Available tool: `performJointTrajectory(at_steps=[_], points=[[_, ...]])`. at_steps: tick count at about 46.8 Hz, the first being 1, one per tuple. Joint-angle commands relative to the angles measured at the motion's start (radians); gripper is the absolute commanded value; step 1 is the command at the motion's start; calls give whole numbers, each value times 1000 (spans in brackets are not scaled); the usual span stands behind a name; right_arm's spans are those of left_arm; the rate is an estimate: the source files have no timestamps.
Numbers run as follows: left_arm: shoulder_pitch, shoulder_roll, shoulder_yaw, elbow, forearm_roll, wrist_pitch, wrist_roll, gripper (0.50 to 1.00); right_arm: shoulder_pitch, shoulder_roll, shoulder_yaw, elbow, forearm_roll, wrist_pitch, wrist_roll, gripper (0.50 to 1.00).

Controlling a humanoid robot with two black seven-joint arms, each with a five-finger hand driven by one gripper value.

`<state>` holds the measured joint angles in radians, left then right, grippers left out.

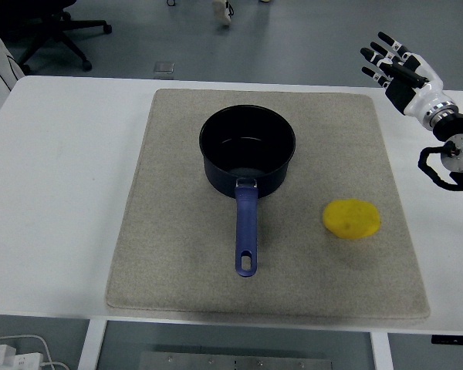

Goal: Put the potato in the blue pot

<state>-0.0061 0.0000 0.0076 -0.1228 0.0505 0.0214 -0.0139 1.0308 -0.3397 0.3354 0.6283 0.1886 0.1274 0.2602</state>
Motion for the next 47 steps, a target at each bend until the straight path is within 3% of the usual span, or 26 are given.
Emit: performJointTrajectory(at_steps=[1,22,36,47], points=[[0,0,0,0,0,0,0,996,2,-4,-3,1,-11,12,-2,934],[0,0,0,0,0,0,0,996,5,-44,-1,-1,-210,120,-2,932],[0,0,0,0,0,0,0,996,0,-87,1,16,-423,133,4,932],[0,0,0,0,0,0,0,996,-2,-151,-1,31,-540,259,4,932]])
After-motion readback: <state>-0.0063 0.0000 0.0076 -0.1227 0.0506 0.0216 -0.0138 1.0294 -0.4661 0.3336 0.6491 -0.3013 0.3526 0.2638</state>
